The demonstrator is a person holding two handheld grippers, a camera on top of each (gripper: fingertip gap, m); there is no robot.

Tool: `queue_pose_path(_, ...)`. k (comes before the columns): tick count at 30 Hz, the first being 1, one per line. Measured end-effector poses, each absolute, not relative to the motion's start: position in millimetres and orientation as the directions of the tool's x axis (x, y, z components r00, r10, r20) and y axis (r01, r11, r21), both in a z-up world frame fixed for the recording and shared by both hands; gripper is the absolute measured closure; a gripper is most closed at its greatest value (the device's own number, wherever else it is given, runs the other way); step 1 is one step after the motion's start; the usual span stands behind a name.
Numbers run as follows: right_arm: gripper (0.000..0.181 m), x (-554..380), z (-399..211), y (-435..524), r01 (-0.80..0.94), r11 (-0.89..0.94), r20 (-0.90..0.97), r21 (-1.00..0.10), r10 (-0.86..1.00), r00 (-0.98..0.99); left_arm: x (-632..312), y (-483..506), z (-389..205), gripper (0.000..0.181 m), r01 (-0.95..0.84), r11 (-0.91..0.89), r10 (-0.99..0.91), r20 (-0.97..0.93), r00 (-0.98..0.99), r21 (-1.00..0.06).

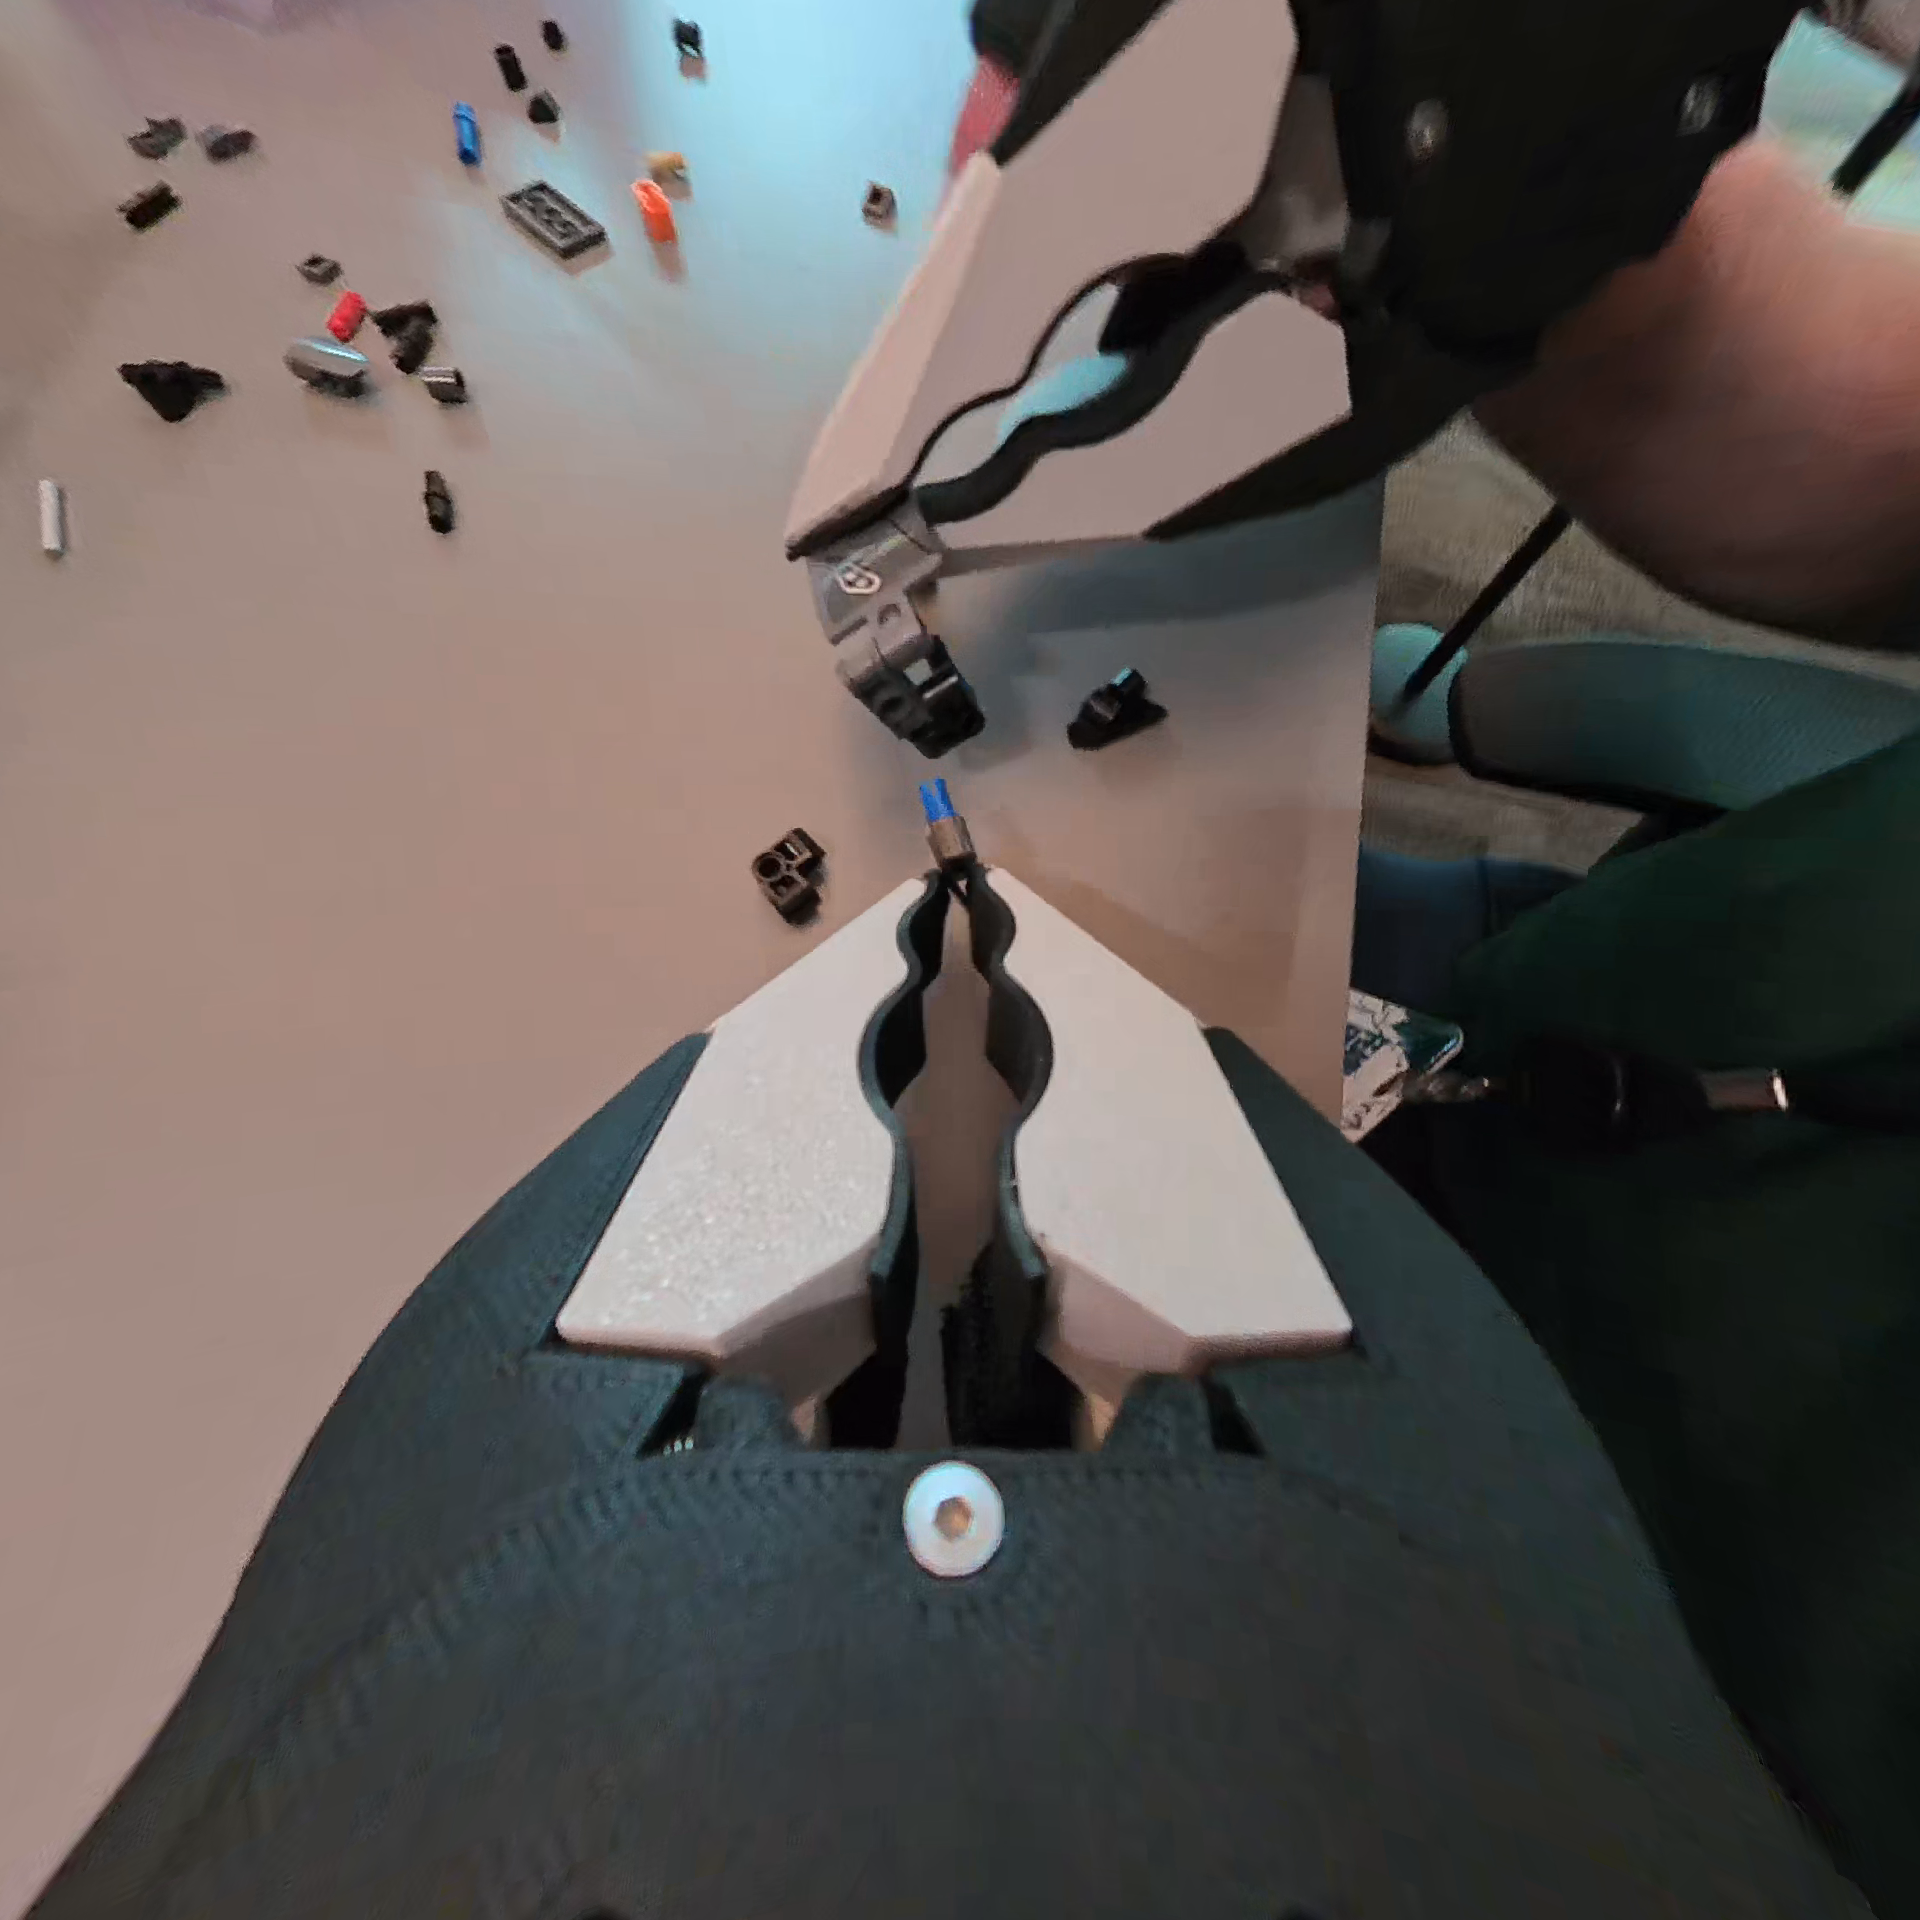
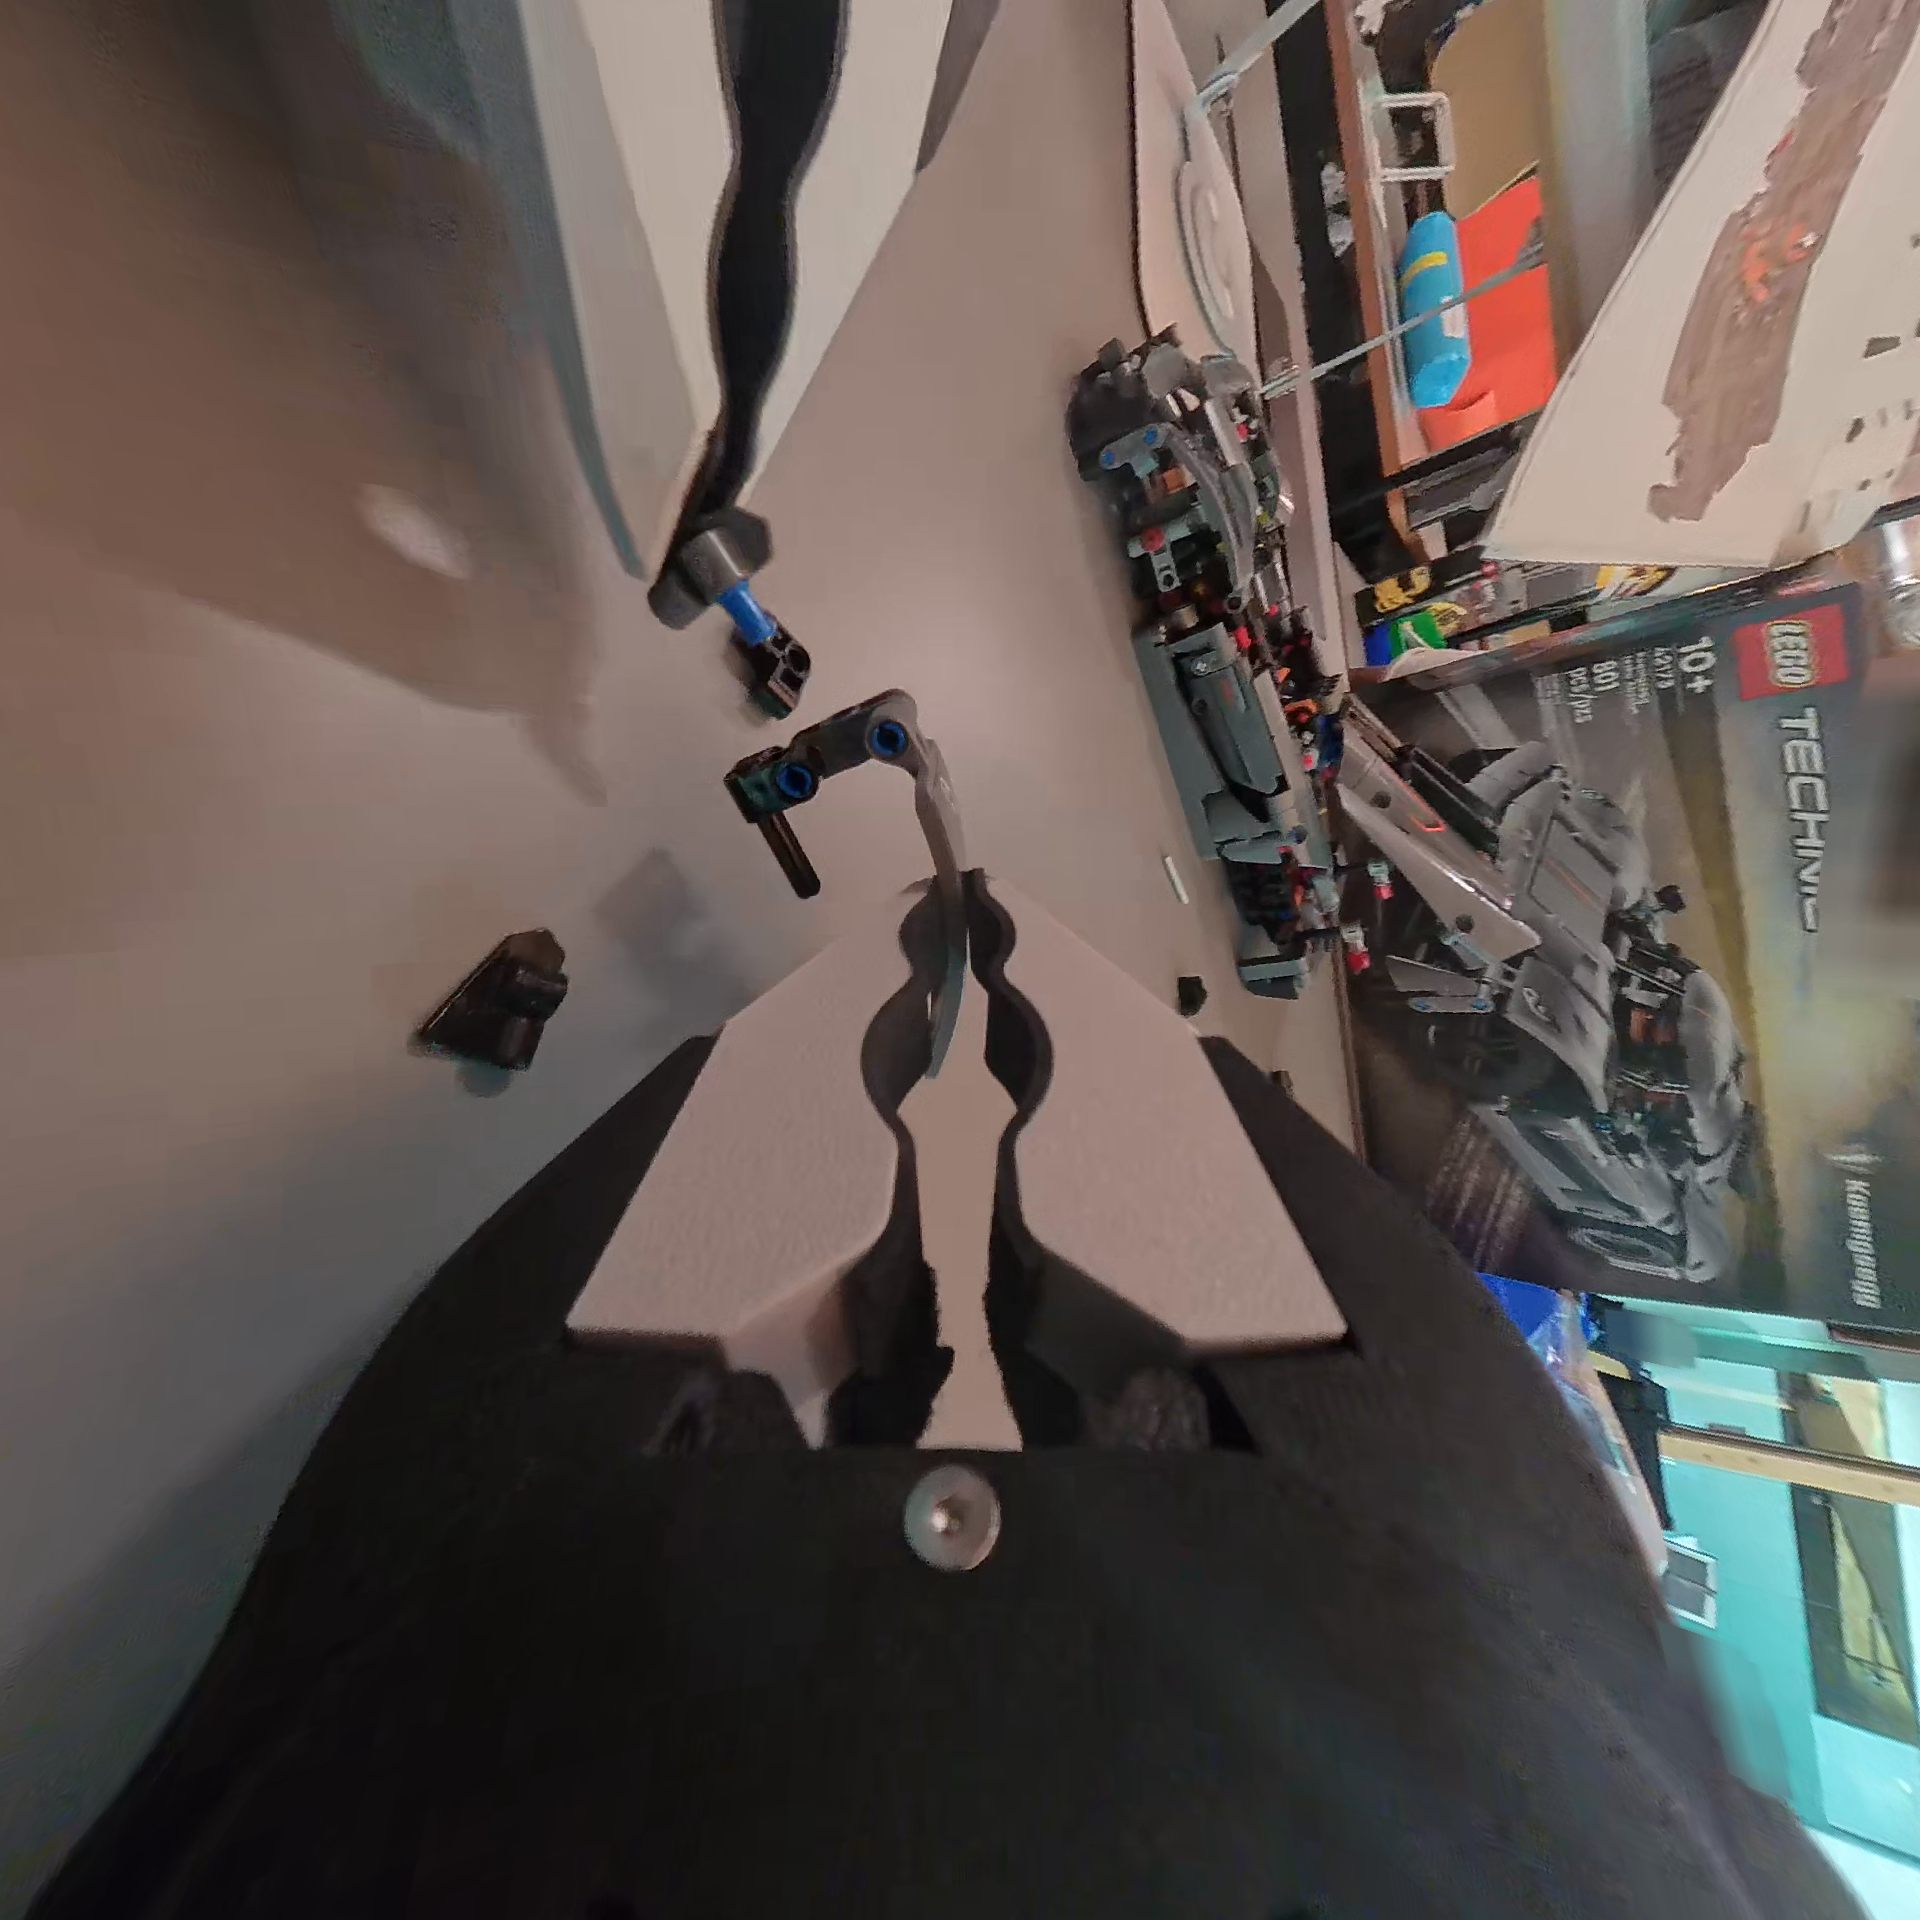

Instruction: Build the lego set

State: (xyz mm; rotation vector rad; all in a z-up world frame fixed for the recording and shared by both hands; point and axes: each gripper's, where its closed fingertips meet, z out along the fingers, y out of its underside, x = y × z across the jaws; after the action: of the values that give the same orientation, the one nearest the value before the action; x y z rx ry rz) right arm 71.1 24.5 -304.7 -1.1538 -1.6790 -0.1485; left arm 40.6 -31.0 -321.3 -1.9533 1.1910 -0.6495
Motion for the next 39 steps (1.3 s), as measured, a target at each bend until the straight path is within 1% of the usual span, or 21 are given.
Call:
queue_pose_path(1,0.179,70.5,-303.0,25.0,0.739,0.53,0.799,-0.415,0.601,0.017,40.2,-28.7,-318.4,0.179,-0.497,-0.301,-0.891,0.055,0.45,-0.814)
queue_pose_path(5,0.179,66.7,-297.1,25.2,0.736,0.534,0.816,-0.416,0.577,0.043,42.1,-26.1,-309.8,0.179,-0.439,-0.311,-0.886,0.089,0.456,-0.843)
queue_pose_path(10,0.179,58.4,-296.2,22.7,0.73,0.556,0.834,-0.397,0.55,0.035,42.1,-27.4,-305.9,0.179,-0.406,-0.322,-0.88,0.113,0.461,-0.855)
queue_pose_path(18,0.18,49.7,-290.6,22.2,0.71,0.578,0.845,-0.403,0.532,0.047,35.7,-25.5,-297.3,0.179,-0.335,-0.344,-0.867,0.159,0.473,-0.877)
queue_pose_path(28,0.18,50.2,-285.1,22.8,0.692,0.578,0.843,-0.432,0.532,0.082,34.7,-24.2,-295.8,0.179,-0.319,-0.352,-0.862,0.172,0.476,-0.88)
queue_pose_path(39,0.18,49.4,-288.9,21.9,0.69,0.592,0.848,-0.416,0.526,0.059,35.1,-24.6,-303.1,0.179,-0.343,-0.394,-0.856,0.204,0.474,-0.853)
